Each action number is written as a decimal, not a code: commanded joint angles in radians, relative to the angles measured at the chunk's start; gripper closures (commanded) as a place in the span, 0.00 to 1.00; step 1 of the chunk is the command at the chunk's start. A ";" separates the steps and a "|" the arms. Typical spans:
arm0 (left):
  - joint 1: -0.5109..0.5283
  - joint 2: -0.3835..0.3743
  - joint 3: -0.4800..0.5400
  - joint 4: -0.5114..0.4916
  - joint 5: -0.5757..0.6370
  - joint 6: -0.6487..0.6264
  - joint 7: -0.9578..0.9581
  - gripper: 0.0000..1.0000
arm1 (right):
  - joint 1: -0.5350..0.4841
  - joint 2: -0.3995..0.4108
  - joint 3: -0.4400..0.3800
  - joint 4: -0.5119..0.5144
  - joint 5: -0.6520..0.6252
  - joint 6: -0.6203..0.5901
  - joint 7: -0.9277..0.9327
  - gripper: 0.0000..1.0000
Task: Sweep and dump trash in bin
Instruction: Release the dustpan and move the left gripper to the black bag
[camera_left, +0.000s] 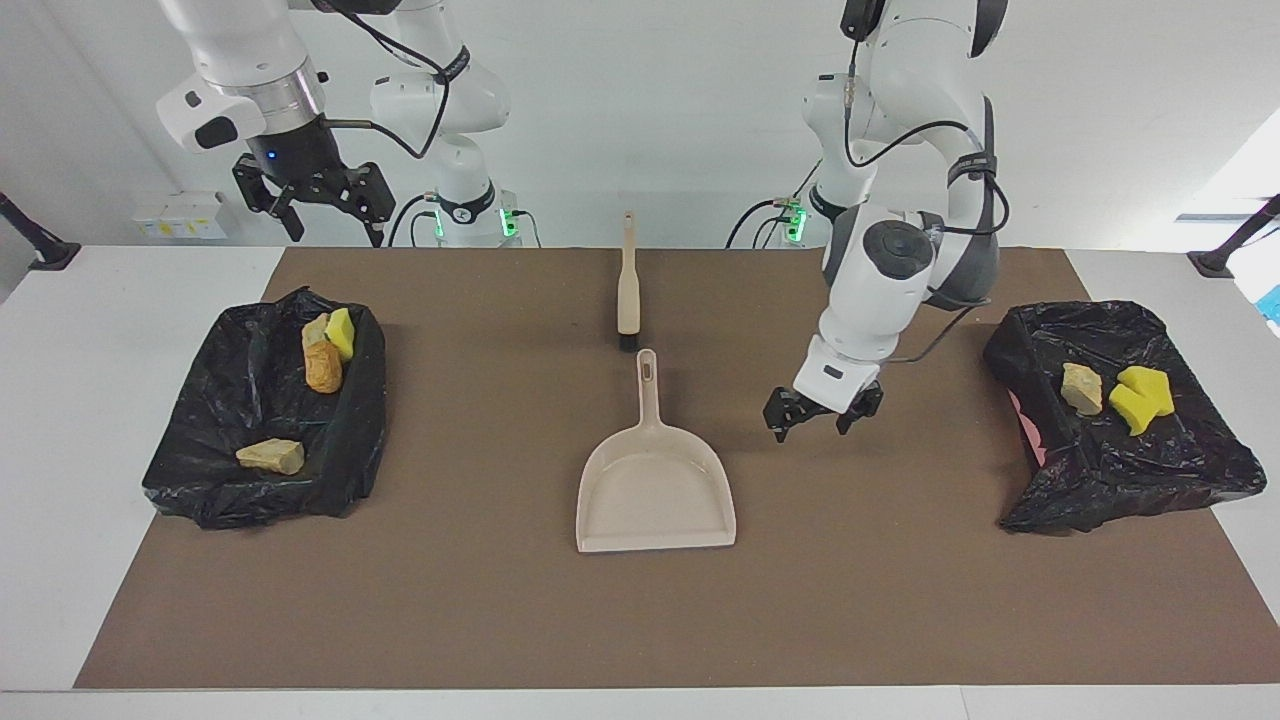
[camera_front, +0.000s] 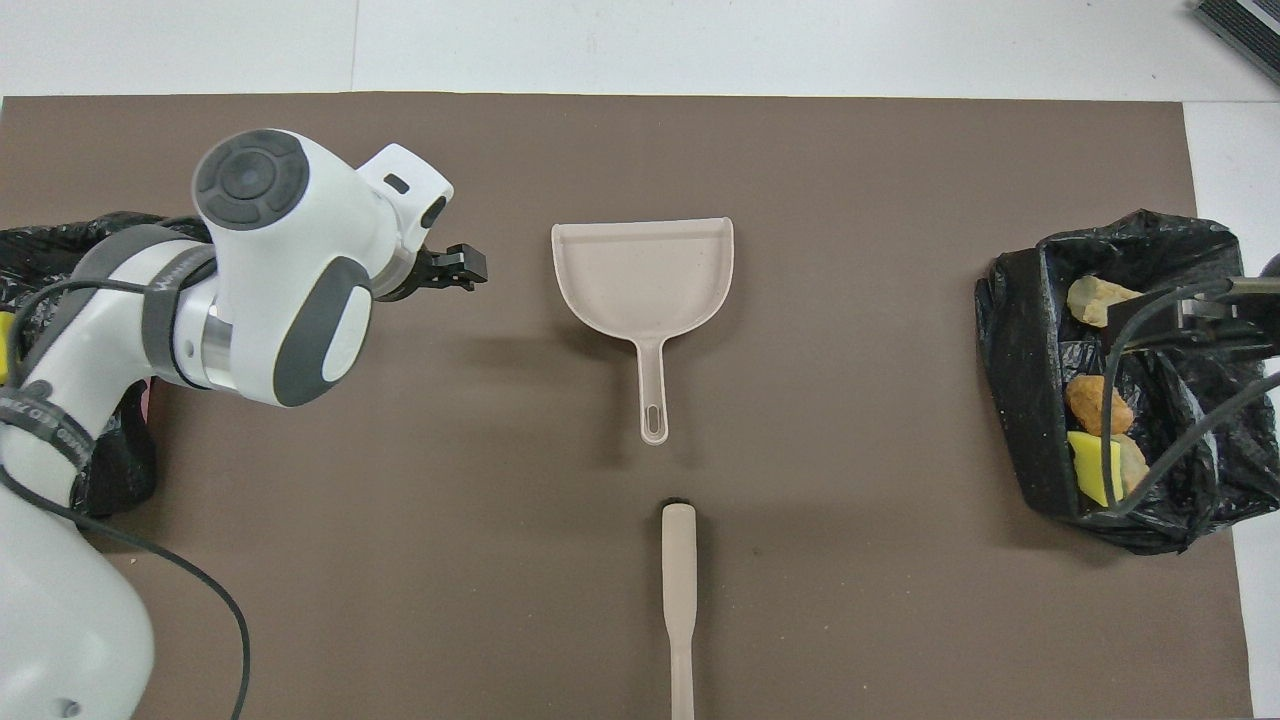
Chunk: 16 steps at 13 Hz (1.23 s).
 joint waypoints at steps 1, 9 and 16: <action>0.075 -0.047 -0.012 0.000 0.013 -0.062 0.116 0.00 | -0.004 -0.023 -0.002 -0.026 0.023 -0.001 -0.019 0.00; 0.243 -0.226 -0.010 0.006 0.010 -0.281 0.396 0.00 | -0.004 -0.025 -0.002 -0.026 0.023 -0.004 -0.017 0.00; 0.247 -0.318 -0.010 -0.009 0.010 -0.369 0.396 0.00 | -0.005 -0.023 -0.004 -0.024 0.023 -0.010 -0.017 0.00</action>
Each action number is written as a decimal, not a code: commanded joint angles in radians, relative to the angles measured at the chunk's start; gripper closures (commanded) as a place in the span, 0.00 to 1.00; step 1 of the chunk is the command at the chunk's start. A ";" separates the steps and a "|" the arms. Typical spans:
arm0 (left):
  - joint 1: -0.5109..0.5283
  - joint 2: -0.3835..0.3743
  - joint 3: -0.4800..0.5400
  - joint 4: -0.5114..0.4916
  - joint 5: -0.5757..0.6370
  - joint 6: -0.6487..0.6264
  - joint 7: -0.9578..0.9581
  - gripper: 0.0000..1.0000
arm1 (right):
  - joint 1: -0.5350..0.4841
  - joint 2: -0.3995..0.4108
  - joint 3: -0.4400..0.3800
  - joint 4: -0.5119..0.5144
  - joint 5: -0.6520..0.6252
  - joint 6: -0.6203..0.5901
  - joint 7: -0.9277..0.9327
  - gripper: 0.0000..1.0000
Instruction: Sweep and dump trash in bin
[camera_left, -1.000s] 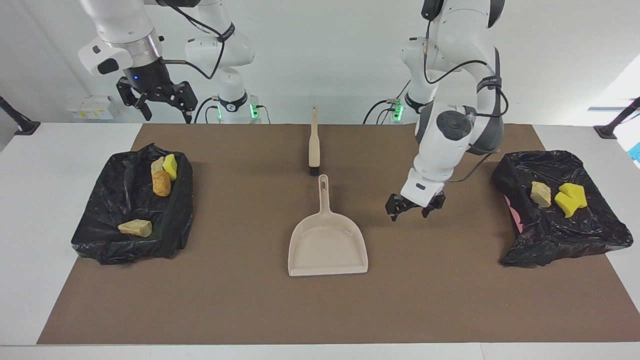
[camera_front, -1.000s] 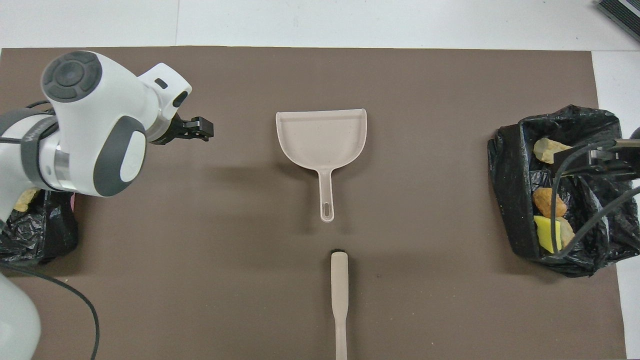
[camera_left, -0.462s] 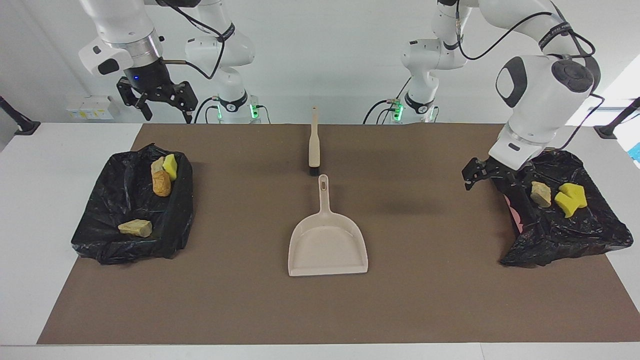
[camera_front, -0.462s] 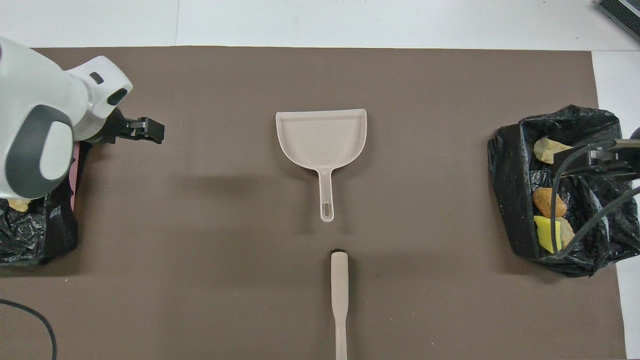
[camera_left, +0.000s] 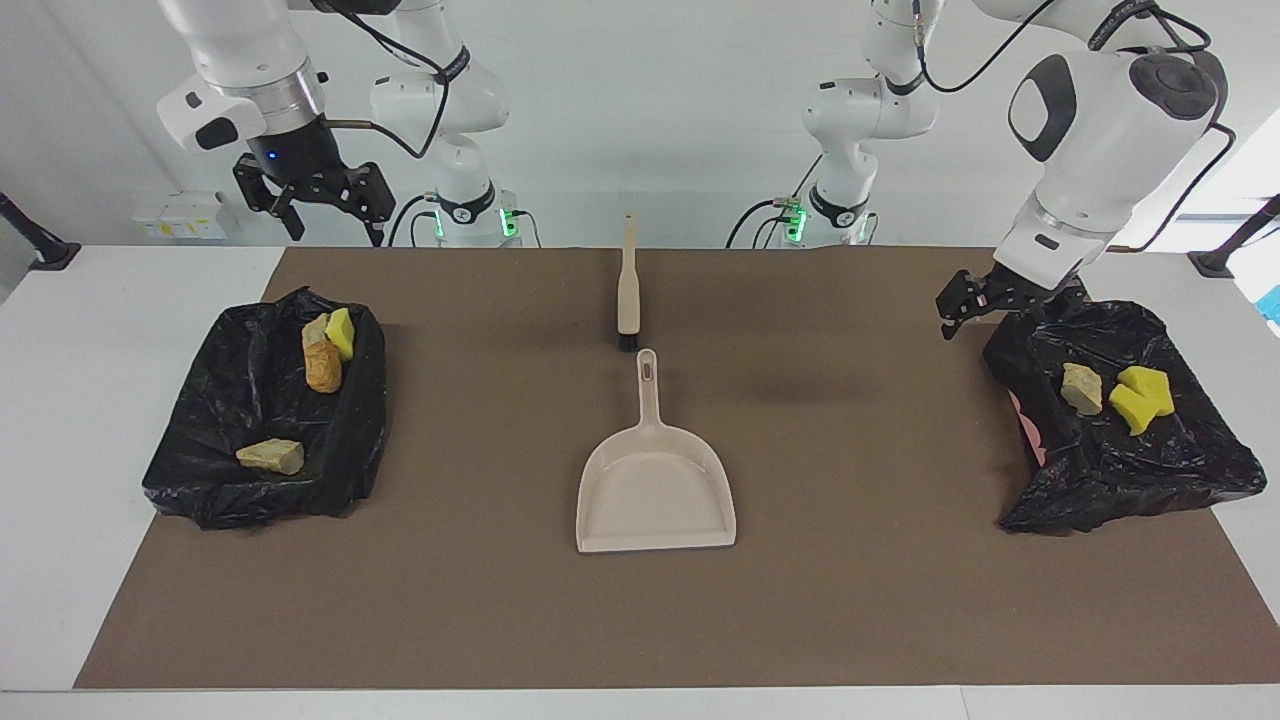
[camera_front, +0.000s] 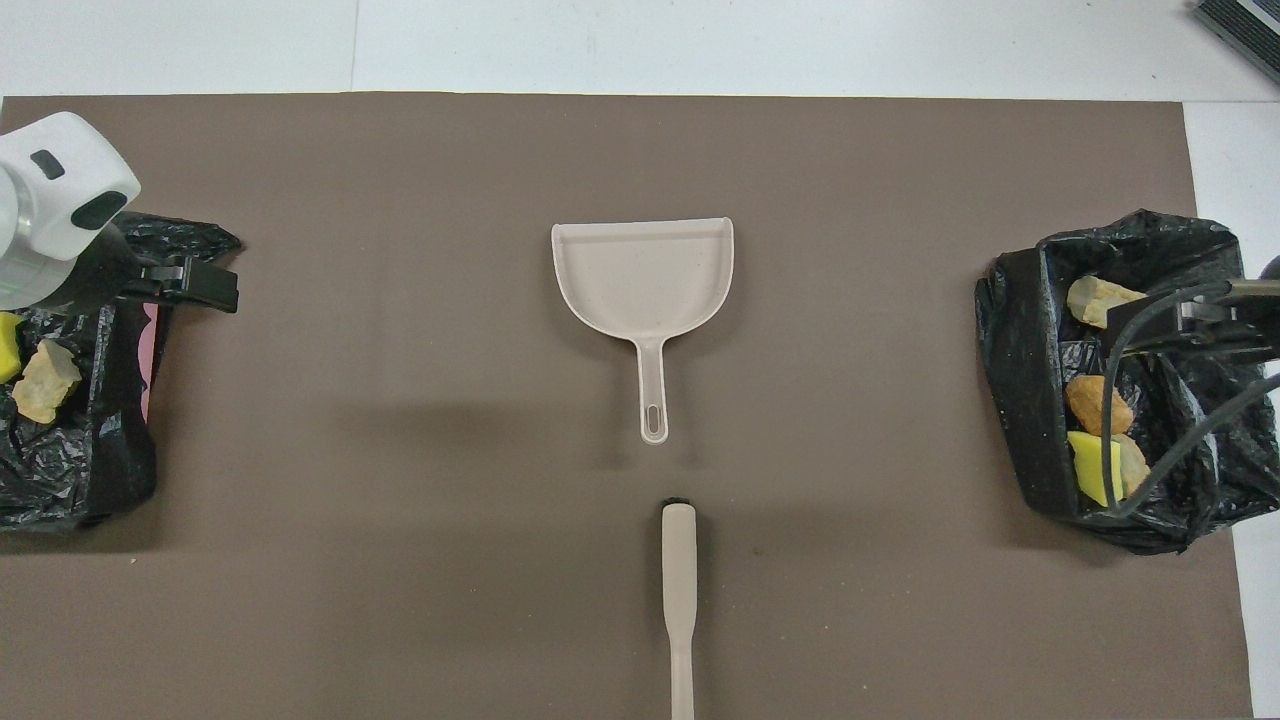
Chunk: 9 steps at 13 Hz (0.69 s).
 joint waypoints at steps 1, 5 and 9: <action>0.008 -0.040 -0.006 -0.013 0.012 -0.042 0.010 0.00 | -0.005 -0.023 -0.003 -0.023 0.023 -0.002 -0.017 0.00; 0.008 -0.049 -0.006 0.010 0.013 -0.133 0.018 0.00 | -0.005 -0.023 -0.003 -0.023 0.023 -0.001 -0.017 0.00; 0.008 -0.055 -0.006 0.014 0.013 -0.136 0.019 0.00 | -0.005 -0.023 -0.001 -0.024 0.023 -0.001 -0.017 0.00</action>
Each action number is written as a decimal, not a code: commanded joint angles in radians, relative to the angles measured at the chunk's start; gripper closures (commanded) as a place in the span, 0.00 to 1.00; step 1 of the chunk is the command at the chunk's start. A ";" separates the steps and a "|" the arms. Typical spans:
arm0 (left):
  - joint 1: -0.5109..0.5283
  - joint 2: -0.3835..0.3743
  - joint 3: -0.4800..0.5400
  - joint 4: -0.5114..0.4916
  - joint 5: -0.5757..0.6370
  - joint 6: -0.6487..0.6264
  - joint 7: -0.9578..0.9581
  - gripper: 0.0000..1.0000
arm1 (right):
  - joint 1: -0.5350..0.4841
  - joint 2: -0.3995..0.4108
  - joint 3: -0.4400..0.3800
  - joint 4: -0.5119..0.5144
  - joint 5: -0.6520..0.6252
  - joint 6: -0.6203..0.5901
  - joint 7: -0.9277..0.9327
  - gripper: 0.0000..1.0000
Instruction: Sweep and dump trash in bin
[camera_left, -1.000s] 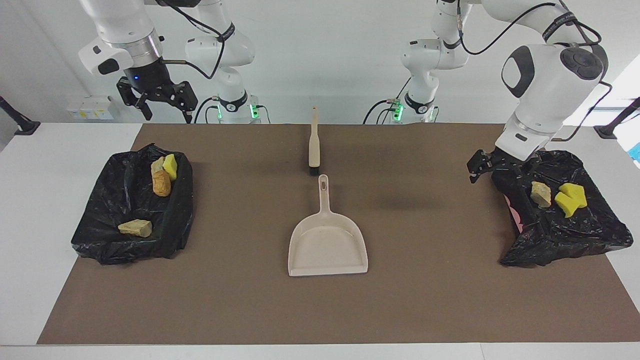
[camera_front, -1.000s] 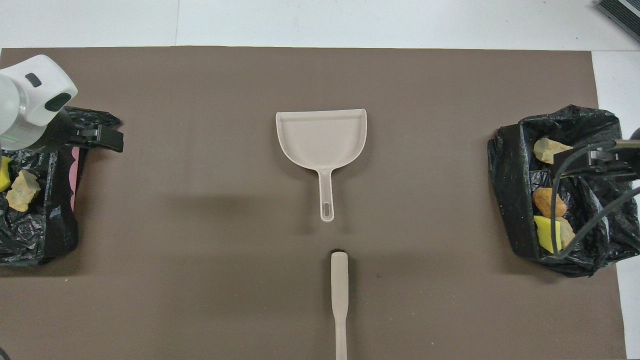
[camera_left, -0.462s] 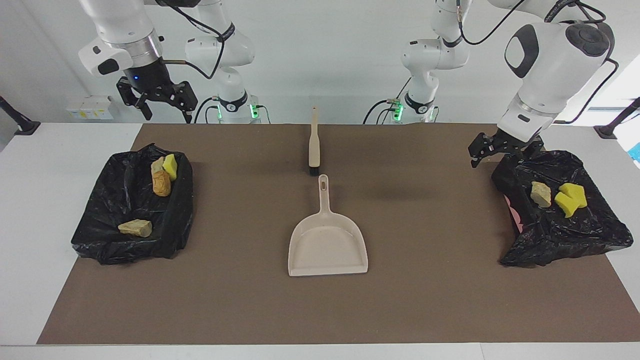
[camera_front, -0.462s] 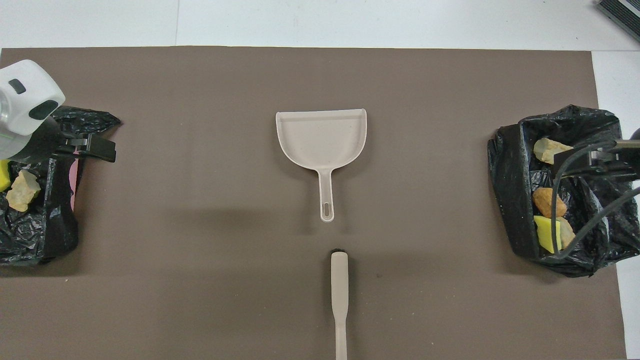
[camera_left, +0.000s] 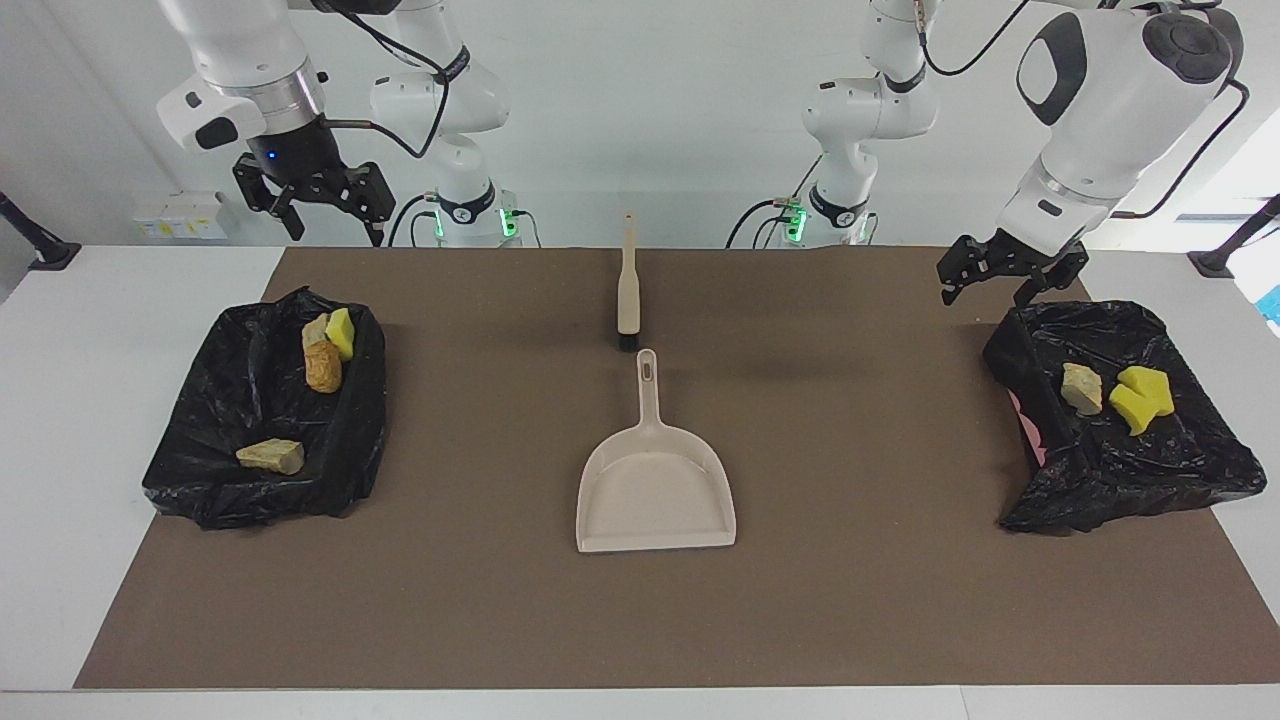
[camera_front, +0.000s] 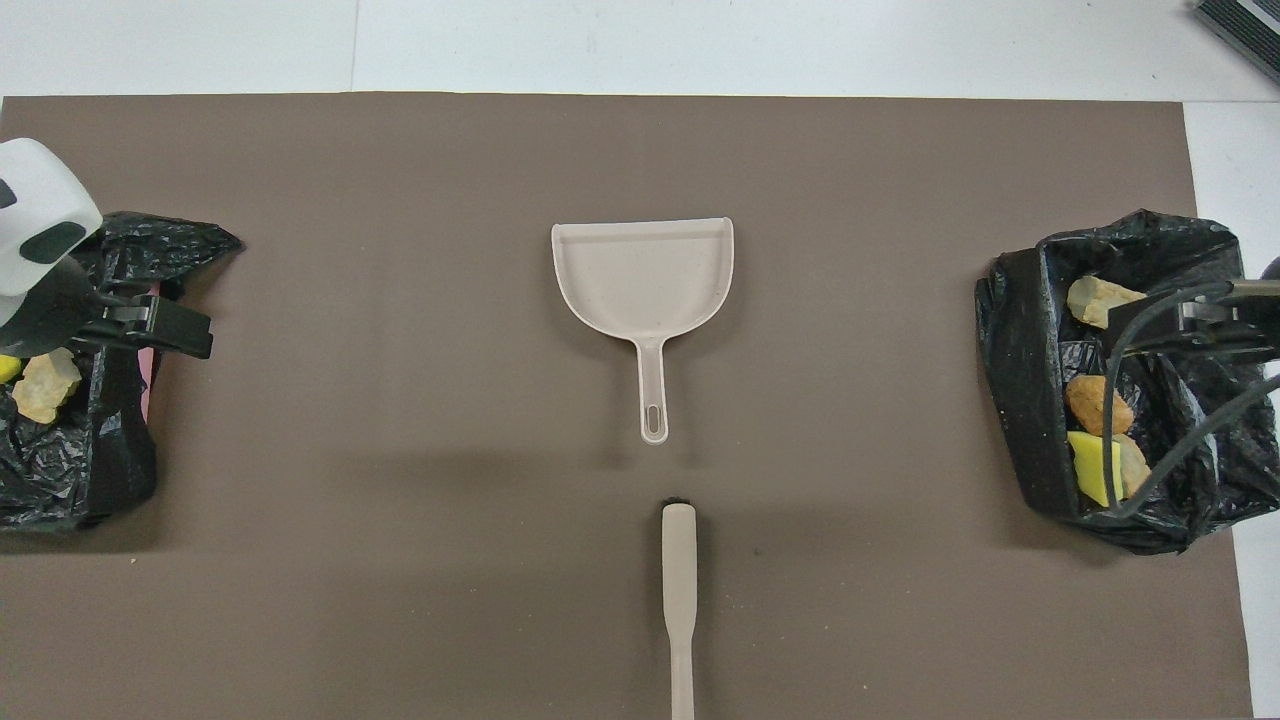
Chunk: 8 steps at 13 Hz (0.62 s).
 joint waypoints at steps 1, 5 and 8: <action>0.009 -0.034 -0.006 -0.011 0.013 -0.014 0.020 0.00 | -0.005 -0.022 -0.001 -0.024 0.023 -0.002 -0.017 0.00; 0.031 -0.036 -0.003 0.025 -0.010 -0.005 0.032 0.00 | -0.005 -0.022 -0.003 -0.024 0.023 -0.002 -0.017 0.00; 0.034 -0.038 0.000 0.022 -0.016 -0.008 0.052 0.00 | -0.005 -0.022 -0.003 -0.024 0.023 -0.002 -0.017 0.00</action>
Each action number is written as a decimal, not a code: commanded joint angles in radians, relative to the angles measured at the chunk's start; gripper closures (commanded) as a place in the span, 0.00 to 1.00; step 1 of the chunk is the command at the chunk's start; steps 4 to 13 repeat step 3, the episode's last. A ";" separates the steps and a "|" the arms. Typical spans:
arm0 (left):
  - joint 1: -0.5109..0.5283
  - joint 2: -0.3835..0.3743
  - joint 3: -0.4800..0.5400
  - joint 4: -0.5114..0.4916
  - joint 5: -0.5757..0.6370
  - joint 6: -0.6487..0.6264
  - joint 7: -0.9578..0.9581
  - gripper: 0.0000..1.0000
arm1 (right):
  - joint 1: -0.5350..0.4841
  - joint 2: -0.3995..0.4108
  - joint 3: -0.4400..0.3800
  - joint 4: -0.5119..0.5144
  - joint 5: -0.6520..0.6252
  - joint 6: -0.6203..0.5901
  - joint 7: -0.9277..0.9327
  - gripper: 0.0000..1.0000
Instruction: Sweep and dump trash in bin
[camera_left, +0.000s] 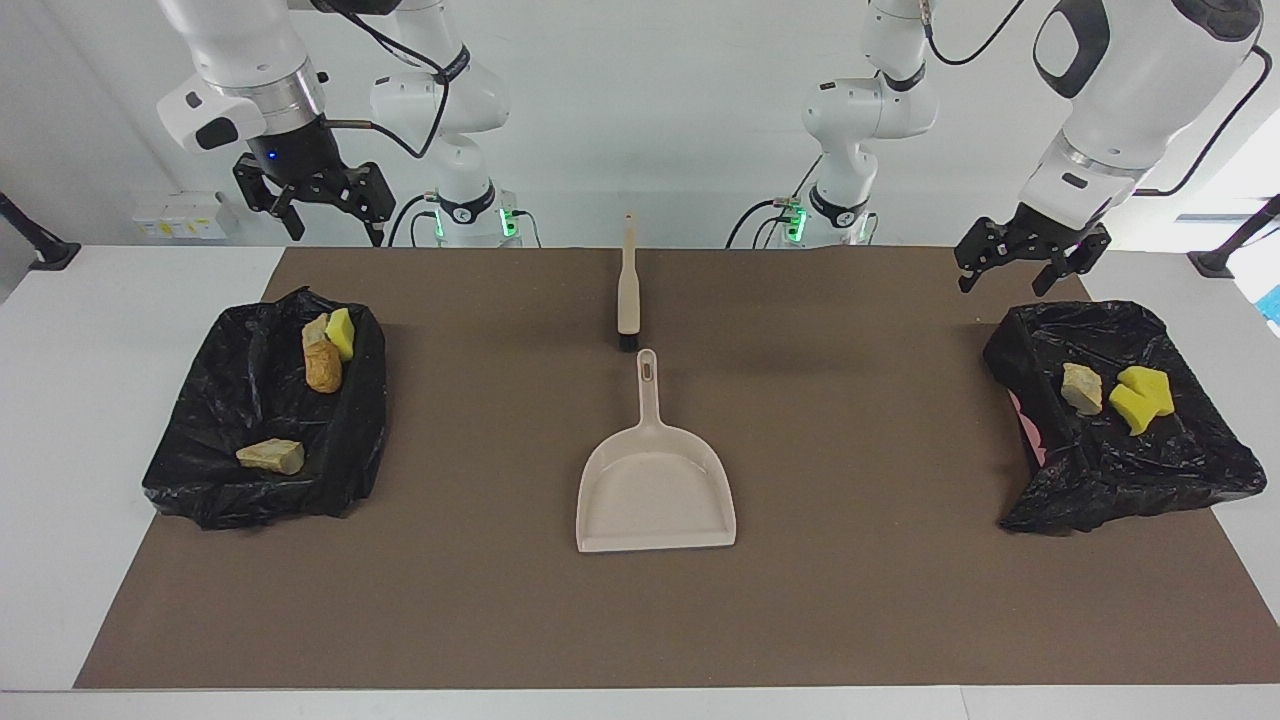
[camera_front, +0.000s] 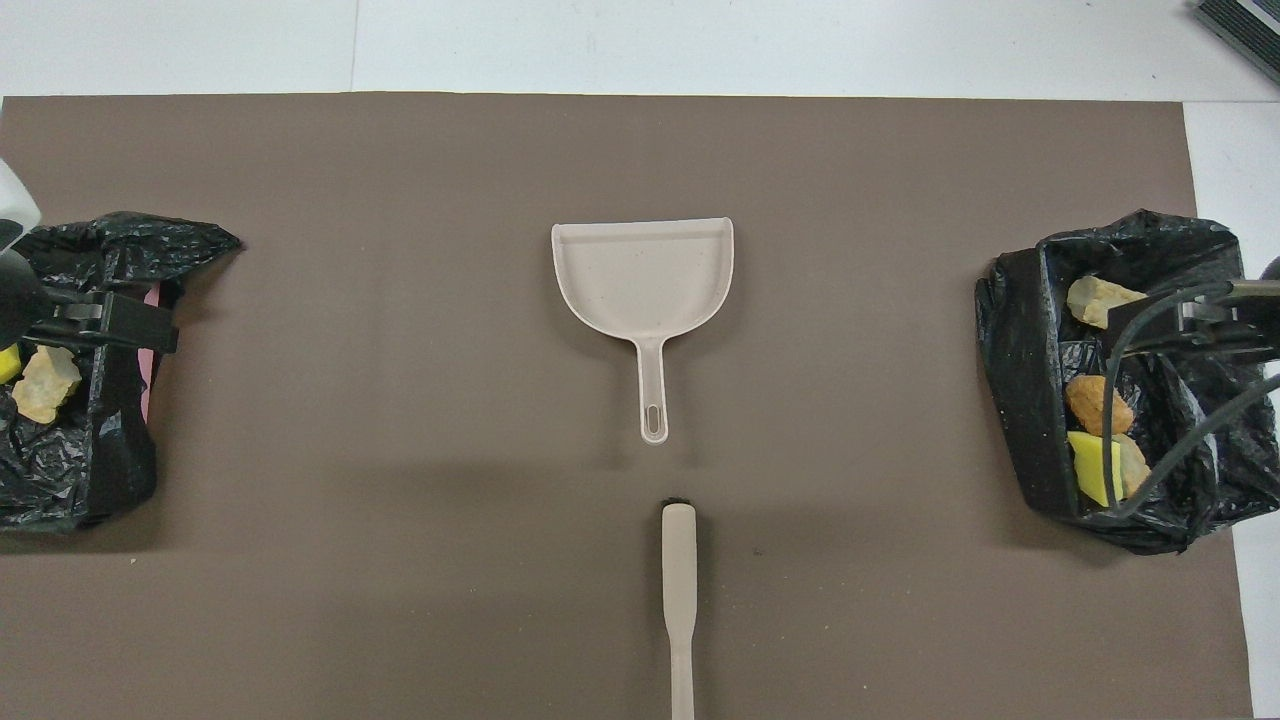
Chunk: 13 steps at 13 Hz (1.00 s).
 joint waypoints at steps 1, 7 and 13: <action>0.016 -0.004 -0.006 0.007 -0.014 -0.010 0.025 0.00 | -0.005 -0.022 -0.003 -0.024 0.023 -0.002 -0.017 0.00; 0.021 -0.006 -0.005 0.000 -0.023 -0.012 0.025 0.00 | -0.005 -0.022 -0.003 -0.024 0.023 -0.002 -0.017 0.00; 0.021 -0.006 -0.005 0.000 -0.023 -0.012 0.025 0.00 | -0.005 -0.022 -0.003 -0.024 0.023 -0.002 -0.017 0.00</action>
